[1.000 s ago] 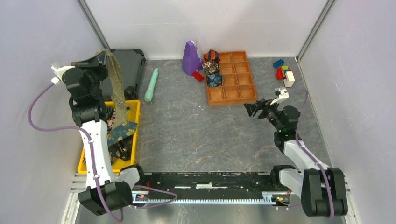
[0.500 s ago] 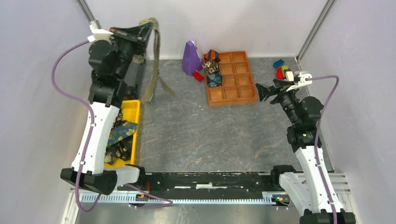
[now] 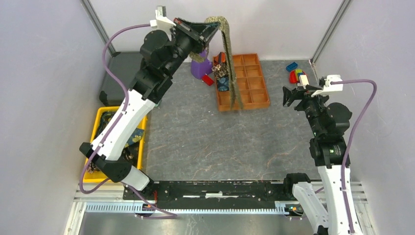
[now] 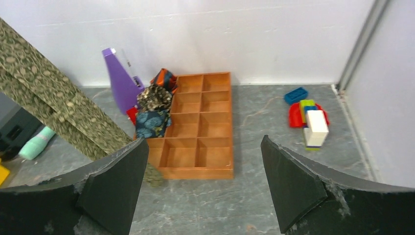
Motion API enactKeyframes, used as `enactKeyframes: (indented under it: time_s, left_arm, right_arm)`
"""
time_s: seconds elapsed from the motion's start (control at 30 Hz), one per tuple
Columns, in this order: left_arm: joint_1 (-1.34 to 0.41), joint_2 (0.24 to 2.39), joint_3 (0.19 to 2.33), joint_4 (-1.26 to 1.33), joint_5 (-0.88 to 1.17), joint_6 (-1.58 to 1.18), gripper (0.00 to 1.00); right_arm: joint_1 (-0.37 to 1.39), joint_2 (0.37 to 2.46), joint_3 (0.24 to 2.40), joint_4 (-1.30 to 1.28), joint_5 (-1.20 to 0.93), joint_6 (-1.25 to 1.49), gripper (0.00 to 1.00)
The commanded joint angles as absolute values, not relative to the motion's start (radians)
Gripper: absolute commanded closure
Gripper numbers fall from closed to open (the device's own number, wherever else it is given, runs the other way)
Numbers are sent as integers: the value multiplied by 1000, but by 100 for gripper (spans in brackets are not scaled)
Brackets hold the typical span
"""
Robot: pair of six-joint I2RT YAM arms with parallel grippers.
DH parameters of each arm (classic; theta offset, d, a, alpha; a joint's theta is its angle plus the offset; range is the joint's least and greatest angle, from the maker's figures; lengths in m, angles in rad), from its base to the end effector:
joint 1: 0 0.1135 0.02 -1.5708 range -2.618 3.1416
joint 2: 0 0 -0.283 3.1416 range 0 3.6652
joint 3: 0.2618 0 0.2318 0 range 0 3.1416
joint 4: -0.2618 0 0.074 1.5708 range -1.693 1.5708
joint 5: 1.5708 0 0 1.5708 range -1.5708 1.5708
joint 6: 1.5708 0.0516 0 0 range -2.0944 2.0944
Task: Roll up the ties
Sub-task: Place the tie at the center of the board.
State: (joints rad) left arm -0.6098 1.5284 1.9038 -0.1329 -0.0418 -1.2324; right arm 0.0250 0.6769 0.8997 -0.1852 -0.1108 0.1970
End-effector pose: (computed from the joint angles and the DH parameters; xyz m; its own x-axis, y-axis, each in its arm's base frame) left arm 0.2604 -0.1793 0.5643 -0.4430 -0.8402 -0.3128 0.3646 0.1499 -0.9190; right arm 0.1295 0.0089 0.4035 0.0104 0.1949 -0.9808 -0.1400 0.9714 0.1915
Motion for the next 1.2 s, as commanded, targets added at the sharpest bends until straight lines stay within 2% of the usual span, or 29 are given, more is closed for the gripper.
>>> enactKeyframes:
  time_s: [0.0,0.1,0.23,0.33,0.4,0.53,0.73,0.83,0.97,1.17]
  left_arm:
    - [-657,1407,1804,-108,-119,-1098,98]
    - [-658,1203,1461,-142,-232,-1042,98]
    - [-658,897,1001,-216,-364,-1050,98]
    - [-658,728,732,-287,-423,-1106,98]
    - [-658,637,637,-357,-467,-1120,98]
    - [-658,536,586,-463,-521,-1111,98]
    - [-658,513,604,-554,-565,-1071,98]
    - [-658,511,596,-575,-563,-1067,98]
    - [-658,483,570,-600,-576,-1074,98]
    - [-658,433,540,-633,-588,-1078,98]
  right_arm:
    - [23,632,968,-278,-8,148,7]
    - [23,611,936,-309,-79,165,7]
    - [23,573,790,-303,-280,251,9]
    - [25,537,606,-197,-432,349,11]
    - [27,537,512,-131,-501,403,12]
    - [100,599,460,-114,-476,413,13]
    - [391,733,476,-84,-261,437,15]
    - [477,818,467,-23,-191,459,17]
    - [579,1000,523,28,-136,442,24]
    - [635,1220,629,58,-56,404,28]
